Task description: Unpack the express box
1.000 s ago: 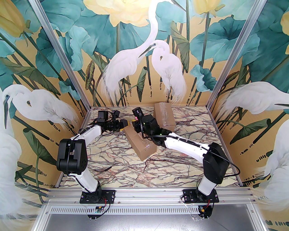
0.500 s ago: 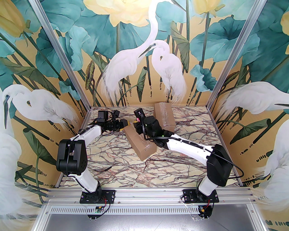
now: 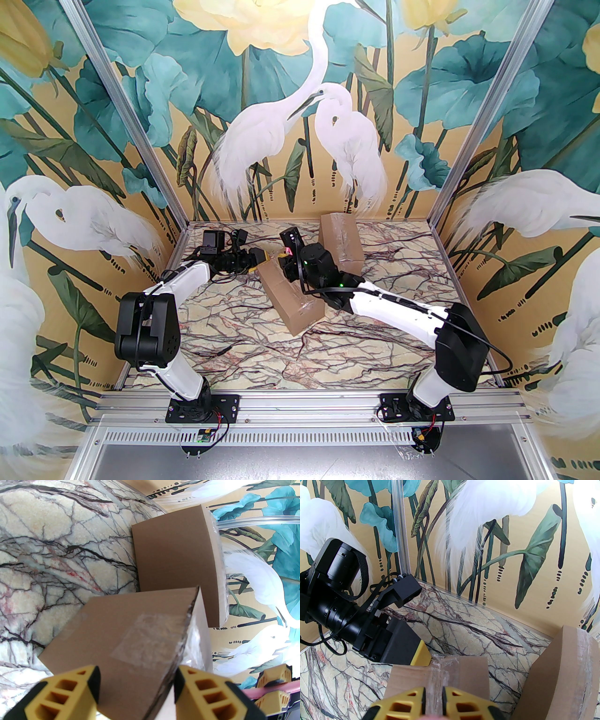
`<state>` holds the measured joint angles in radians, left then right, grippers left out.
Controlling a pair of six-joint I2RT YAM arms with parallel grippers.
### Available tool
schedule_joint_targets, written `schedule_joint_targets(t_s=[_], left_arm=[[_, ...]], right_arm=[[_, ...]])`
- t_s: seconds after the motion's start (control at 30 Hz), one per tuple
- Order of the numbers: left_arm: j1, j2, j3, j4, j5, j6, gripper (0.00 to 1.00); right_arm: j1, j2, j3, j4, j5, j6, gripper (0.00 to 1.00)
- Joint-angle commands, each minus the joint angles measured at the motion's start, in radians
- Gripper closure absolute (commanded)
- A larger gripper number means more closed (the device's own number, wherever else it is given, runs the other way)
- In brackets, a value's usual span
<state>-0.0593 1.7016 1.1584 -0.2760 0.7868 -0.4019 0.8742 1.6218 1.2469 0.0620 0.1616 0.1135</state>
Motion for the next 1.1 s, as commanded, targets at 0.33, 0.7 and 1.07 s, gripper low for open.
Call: schedule_joint_targets(t_s=[0.33, 0.7, 1.07], left_arm=[[0.031, 0.024, -0.065, -0.085, -0.284, -0.038, 0.46], [0.013, -0.102, -0.124, -0.101, -0.331, -0.05, 0.44], [0.016, -0.3, -0.164, -0.194, -0.481, -0.076, 0.19]], right_arm=[[0.029, -0.1, -0.066, -0.181, -0.018, 0.031, 1.0], [0.029, -0.031, -0.015, -0.148, -0.046, -0.05, 1.0], [0.02, 0.044, 0.035, -0.082, -0.195, -0.166, 1.0]])
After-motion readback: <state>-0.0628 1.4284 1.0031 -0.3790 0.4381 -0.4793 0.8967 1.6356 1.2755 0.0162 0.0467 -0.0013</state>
